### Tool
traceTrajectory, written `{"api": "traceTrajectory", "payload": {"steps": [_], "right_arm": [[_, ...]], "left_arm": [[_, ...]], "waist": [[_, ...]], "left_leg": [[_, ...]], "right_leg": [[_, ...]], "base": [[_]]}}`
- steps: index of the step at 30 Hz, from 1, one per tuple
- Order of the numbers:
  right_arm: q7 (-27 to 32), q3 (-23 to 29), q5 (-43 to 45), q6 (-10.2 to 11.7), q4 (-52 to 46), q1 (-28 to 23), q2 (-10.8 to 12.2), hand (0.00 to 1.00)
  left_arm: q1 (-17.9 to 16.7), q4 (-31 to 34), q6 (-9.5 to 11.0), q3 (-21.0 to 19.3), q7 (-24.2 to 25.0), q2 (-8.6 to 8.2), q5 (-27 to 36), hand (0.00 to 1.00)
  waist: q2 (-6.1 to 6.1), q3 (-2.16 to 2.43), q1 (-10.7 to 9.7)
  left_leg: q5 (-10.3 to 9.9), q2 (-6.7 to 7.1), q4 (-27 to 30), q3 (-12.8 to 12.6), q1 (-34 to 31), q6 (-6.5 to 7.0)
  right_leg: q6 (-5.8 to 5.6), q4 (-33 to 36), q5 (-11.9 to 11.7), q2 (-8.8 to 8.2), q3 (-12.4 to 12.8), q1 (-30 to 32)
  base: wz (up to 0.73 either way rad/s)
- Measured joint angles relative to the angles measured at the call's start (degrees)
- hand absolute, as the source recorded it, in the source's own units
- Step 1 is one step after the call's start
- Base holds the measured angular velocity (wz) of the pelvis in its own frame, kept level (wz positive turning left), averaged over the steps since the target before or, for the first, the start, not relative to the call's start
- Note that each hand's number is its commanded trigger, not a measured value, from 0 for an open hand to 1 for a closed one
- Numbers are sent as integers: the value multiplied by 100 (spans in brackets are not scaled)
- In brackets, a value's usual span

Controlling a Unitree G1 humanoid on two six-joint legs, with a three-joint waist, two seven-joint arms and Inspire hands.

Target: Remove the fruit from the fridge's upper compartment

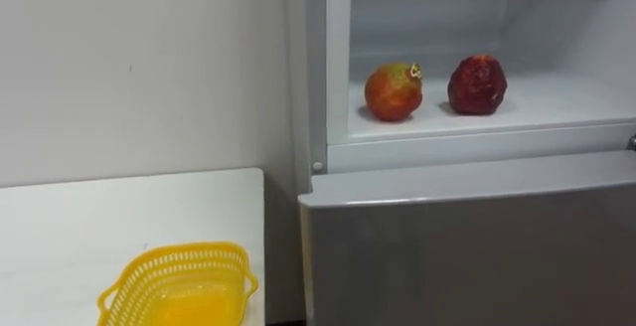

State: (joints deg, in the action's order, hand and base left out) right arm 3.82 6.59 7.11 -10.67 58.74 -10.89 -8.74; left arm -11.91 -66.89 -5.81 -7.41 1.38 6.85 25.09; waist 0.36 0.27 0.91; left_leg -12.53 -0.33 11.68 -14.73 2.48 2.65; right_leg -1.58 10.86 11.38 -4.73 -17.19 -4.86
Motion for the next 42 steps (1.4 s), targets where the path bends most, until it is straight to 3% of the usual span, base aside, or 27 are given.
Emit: {"api": "traceTrajectory", "payload": {"steps": [3, 5, 7, 10, 14, 17, 21, 28, 33, 39, 42], "right_arm": [[216, 152, -360, 441, -903, 41, 85, 0], [308, 150, -601, 576, -1428, 42, 172, 0], [375, 113, -726, 569, -2692, -172, 320, 0], [467, -6, -700, 694, -3690, -416, 418, 0], [633, -91, -648, 706, -4640, -678, 437, 0], [891, -86, -339, 794, -5437, -722, 437, 0], [1188, -89, -30, 1093, -6418, -720, 435, 0], [1544, -272, 735, 1397, -7542, -719, 430, 0], [1751, -374, 1435, 1718, -7977, -641, 385, 0], [1881, -485, 1582, 1817, -8155, -359, 371, 0], [1940, -475, 1579, 1818, -8394, -218, 219, 0]], "left_arm": [[22, 1, 92, 108, -18, 27, 5, 0], [12, 54, 122, 196, -28, 33, 5, 0], [17, 68, 122, 216, -58, 33, -98, 0], [-35, 137, 123, 215, -64, 33, -100, 0], [-86, 120, 179, 216, -42, 29, -99, 0], [-97, 35, 346, 351, 9, 38, -101, 0], [-156, -1, 548, 545, 57, 72, -106, 0], [-185, -263, 836, 649, 194, 61, -85, 0], [-85, -452, 906, 660, 328, 56, -99, 0], [-81, -525, 1005, 657, 476, 75, -104, 0], [-76, -539, 1020, 641, 606, 146, -108, 0]], "waist": [[20, 2, -130], [16, 2, -209], [35, 6, -250], [35, 12, -306], [64, 15, -381], [78, 18, -447], [96, 21, -534], [155, 20, -483], [214, 23, -337], [181, -7, -273], [98, 3, -221]], "left_leg": [[4, -7, -21, -63, 37, -1], [3, -10, -43, -72, 43, -2], [4, -11, -91, -99, 11, -4], [7, -21, -95, -168, 11, -13], [8, -20, -153, -229, -4, -15], [8, -16, -200, -246, 32, -16], [8, -15, -218, -246, 35, -16], [7, -17, -228, -249, 25, -18], [9, -18, -229, -248, 27, -21], [12, -20, -235, -238, 17, -25], [16, -23, -237, -236, 10, -30]], "right_leg": [[1, -8, -7, 33, 98, -19], [-2, -25, -9, 61, 127, -13], [-2, -24, -9, 64, 167, 76], [-1, -24, -10, 78, 239, 113], [-3, 1, -11, 80, 295, 203], [-6, 0, -14, 82, 302, 206], [-7, -7, -14, 86, 301, 195], [-6, 2, -15, 93, 312, 201], [-5, -7, -24, 110, 358, 193], [-4, -6, -25, 110, 338, 201], [-5, 2, -25, 107, 304, 208]], "base": [[-8], [-6], [-8], [-11], [-11], [-10], [0], [0], [0], [1], [0]]}}
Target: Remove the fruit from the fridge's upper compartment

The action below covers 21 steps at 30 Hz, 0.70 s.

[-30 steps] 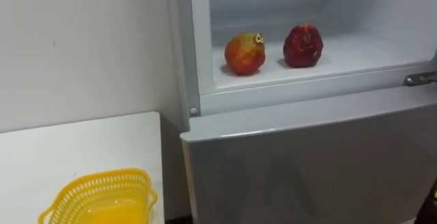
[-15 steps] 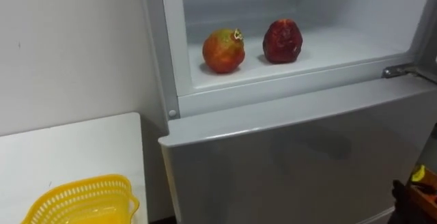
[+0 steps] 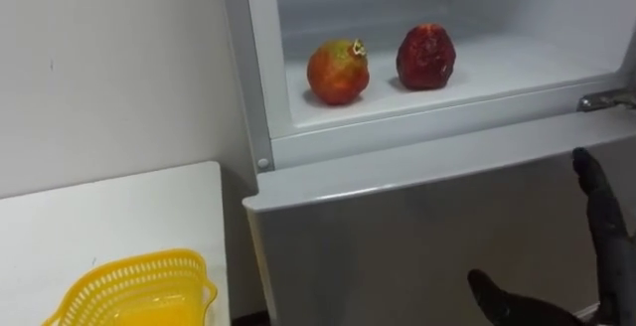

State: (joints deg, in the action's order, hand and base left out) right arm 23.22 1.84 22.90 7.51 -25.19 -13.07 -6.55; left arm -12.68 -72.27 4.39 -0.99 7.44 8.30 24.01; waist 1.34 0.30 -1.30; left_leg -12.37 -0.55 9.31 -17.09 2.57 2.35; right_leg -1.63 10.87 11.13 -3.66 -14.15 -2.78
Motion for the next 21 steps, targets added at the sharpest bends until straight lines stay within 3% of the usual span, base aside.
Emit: {"api": "traceTrajectory", "payload": {"steps": [4, 8, 11, 17, 21], "right_arm": [[39, 47, -107, 141, -278, 380, -263, 0], [46, 61, -138, 200, -305, 567, -300, 0], [46, 105, -312, 202, -306, 813, -342, 0], [43, 176, -796, 256, -306, 1346, -709, 0], [-41, 192, -937, 251, -305, 1425, -725, 0]], "left_arm": [[14, -137, 111, -8, 77, 145, -2, 0], [6, -191, 121, -114, 58, 246, 6, 0], [17, -184, 115, -128, 45, 268, -20, 0], [103, -203, 93, -169, 58, 361, -438, 0], [101, -189, 77, -236, 55, 355, -628, 0]], "waist": [[-190, 9, 28], [-353, 26, 40], [-382, 15, 44], [-405, -10, 44], [-409, -23, 68]], "left_leg": [[3, -7, -1, 1, 13, -4], [4, -7, -1, 5, 7, -6], [3, 3, -1, 9, 1, -3], [5, -1, 14, 140, 8, -4], [8, -3, 26, 185, 9, -8]], "right_leg": [[0, -12, 0, 6, -20, -17], [4, -22, -5, 3, -52, -17], [-3, -21, -12, -11, -114, -25], [-5, -34, -13, -17, -330, -124], [-5, -35, -13, -15, -332, -130]], "base": [[0], [0], [0], [10], [7]]}}
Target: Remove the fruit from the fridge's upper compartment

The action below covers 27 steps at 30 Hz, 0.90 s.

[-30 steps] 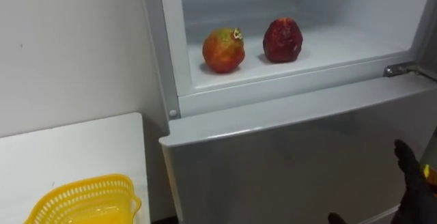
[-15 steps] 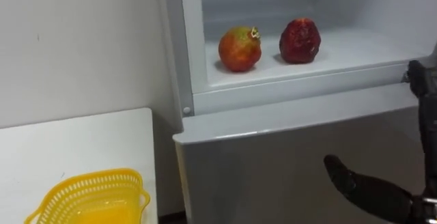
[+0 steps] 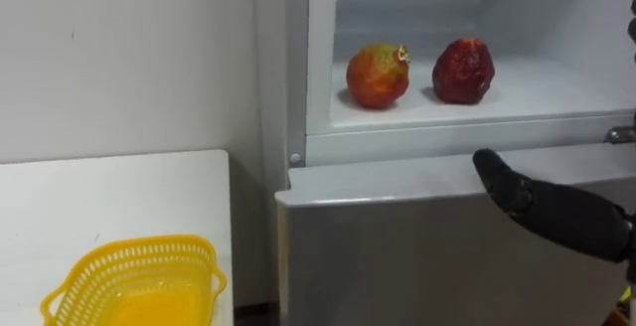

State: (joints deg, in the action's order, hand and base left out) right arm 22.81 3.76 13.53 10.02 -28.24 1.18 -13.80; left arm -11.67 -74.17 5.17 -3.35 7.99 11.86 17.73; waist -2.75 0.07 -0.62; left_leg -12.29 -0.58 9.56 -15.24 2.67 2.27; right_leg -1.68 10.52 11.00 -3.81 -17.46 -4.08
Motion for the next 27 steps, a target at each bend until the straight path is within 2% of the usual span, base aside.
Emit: {"api": "traceTrajectory", "payload": {"steps": [3, 5, 8, 11, 13, 18, 22, 24, 27], "right_arm": [[-152, 38, -260, 0, 21, 17, -12, 0], [-230, 99, -429, -11, 171, 134, -12, 0], [-302, 155, -521, -19, 418, 378, -13, 0], [-314, 200, -493, -139, 552, 602, -14, 0], [-313, 249, -484, -141, 583, 724, -15, 0], [-474, 235, -520, -262, 592, 898, -20, 0], [-650, 177, -517, -280, 731, 1073, -128, 0], [-752, 159, -485, -413, 733, 1267, -217, 0], [-808, 148, -473, -467, 733, 1538, -311, 0]], "left_arm": [[12, 7, -30, -58, -21, -14, -260, 0], [12, 12, -51, -98, -57, -43, -413, 0], [14, 45, -112, -98, -108, -91, -501, 0], [14, 54, -122, -134, -110, -96, -634, 0], [17, 69, -154, -267, -91, -101, -877, 0], [50, 101, -216, -322, -61, -97, -947, 0], [112, 111, -226, -324, -69, -90, -966, 0], [116, 164, -241, -344, -77, -89, -1127, 0], [113, 282, -273, -382, -87, -87, -1280, 0]], "waist": [[3, -2, 79], [35, -33, 95], [63, -50, 102], [61, -49, 134], [54, -45, 182], [7, -24, 322], [-20, -20, 439], [-26, -19, 480], [-32, -16, 545]], "left_leg": [[0, 2, -1, 6, 11, 0], [0, 6, 0, 11, 68, 0], [-1, 9, -7, 18, 105, 1], [0, 4, -5, 30, 101, -1], [2, 3, -5, 38, 99, -4], [3, 5, 4, 38, 102, -3], [4, 9, 20, 39, 100, -2], [4, 10, 20, 39, 91, -1], [5, 9, 29, 83, 43, -1]], "right_leg": [[0, -1, 0, -2, -1, -12], [0, -10, 0, -6, -2, -74], [-1, -10, 0, -8, -46, -135], [-1, -8, 0, -8, -96, -140], [-1, -4, 0, -10, -144, -143], [-1, 3, 0, -15, -159, -144], [-1, 3, 0, -23, -159, -145], [-1, 3, 0, -24, -161, -122], [-1, 2, 0, -20, -177, -110]], "base": [[0], [0], [0], [1], [0], [0], [0], [0], [6]]}}
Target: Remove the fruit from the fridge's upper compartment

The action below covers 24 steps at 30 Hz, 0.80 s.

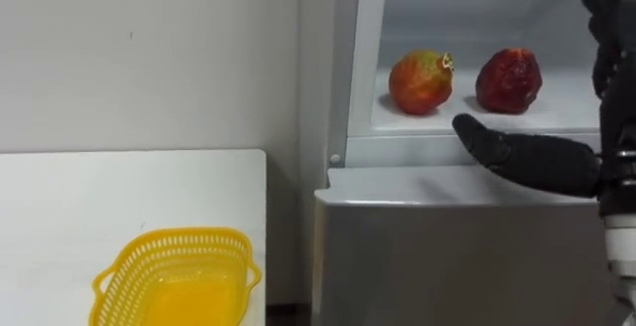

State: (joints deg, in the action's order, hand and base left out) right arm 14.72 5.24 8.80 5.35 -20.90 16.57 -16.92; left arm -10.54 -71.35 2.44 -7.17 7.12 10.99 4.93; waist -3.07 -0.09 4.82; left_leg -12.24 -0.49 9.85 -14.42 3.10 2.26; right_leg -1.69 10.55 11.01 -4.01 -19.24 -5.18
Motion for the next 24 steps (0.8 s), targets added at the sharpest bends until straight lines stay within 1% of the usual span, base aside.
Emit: {"api": "traceTrajectory", "payload": {"steps": [2, 5, 6, 7, 10, 11, 12, 16, 18, 21, 22, 24], "right_arm": [[4, -9, -17, -10, -1, 102, -59, 0], [-1, -121, -93, -115, 13, 254, -87, 0], [-11, -161, -174, -167, 35, 293, -142, 0], [-53, -178, -221, -185, 71, 342, -158, 0], [-97, -192, -256, -199, 228, 477, -158, 0], [-116, -192, -275, -265, 249, 508, -162, 0], [-122, -193, -277, -302, 255, 514, -162, 0], [-204, -192, -313, -305, 434, 618, -162, 0], [-298, -207, -319, -369, 567, 818, -162, 0], [-334, -337, -330, -403, 813, 1111, -169, 0], [-350, -406, -329, -415, 979, 1228, -171, 0], [-372, -427, -329, -447, 1161, 1287, -171, 0]], "left_arm": [[-1, 36, -25, -4, -23, 2, -11, 0], [12, 43, -84, -19, -35, 4, -7, 0], [22, 41, -110, -47, -38, 4, -7, 0], [28, 36, -128, -52, -42, 6, -7, 0], [72, 19, -182, -72, -44, 26, -9, 0], [98, 17, -214, -72, -44, 39, -7, 0], [102, 19, -228, -72, -42, 39, -7, 0], [96, 16, -287, -72, -39, 51, -9, 0], [142, 19, -316, -63, -33, 57, -9, 0], [155, 24, -378, -40, -33, 80, -12, 0], [144, 25, -384, -39, -34, 84, -13, 0], [160, 39, -386, -38, -34, 98, -13, 0]], "waist": [[-10, 6, 19], [-20, 0, 47], [-27, -1, 47], [-44, -10, 46], [-79, -30, 53], [-93, -38, 61], [-102, -39, 87], [-117, -32, 160], [-117, -31, 164], [-133, -21, 163], [-141, -25, 167], [-164, -34, 172]], "left_leg": [[0, 0, 36, 43, -2, 0], [0, 1, 103, 111, -20, 0], [0, 5, 107, 152, -25, 0], [1, 11, 113, 211, -30, 1], [1, 7, 162, 260, -48, 1], [1, 5, 184, 272, -66, 1], [1, 4, 189, 274, -73, 1], [-2, 1, 172, 286, -105, 2], [-1, 1, 182, 295, -119, 3], [2, 2, 188, 306, -112, 3], [2, 4, 192, 310, -85, 3], [2, 16, 200, 354, -48, 4]], "right_leg": [[0, 3, 0, -3, -13, -4], [0, -1, 0, -3, -15, -34], [0, 0, 0, -3, -28, -43], [0, 0, 1, -6, -67, -57], [0, 0, 1, -7, -129, -85], [0, 4, 1, -8, -133, -85], [0, 5, 1, -6, -135, -84], [1, 16, 0, -5, -136, -89], [2, 21, 0, -5, -136, -82], [5, 20, -2, -5, -148, -95], [5, 16, -2, -5, -146, -127], [5, 11, -2, -8, -146, -172]], "base": [[10], [6], [16], [14], [10], [5], [4], [0], [0], [0], [4], [9]]}}
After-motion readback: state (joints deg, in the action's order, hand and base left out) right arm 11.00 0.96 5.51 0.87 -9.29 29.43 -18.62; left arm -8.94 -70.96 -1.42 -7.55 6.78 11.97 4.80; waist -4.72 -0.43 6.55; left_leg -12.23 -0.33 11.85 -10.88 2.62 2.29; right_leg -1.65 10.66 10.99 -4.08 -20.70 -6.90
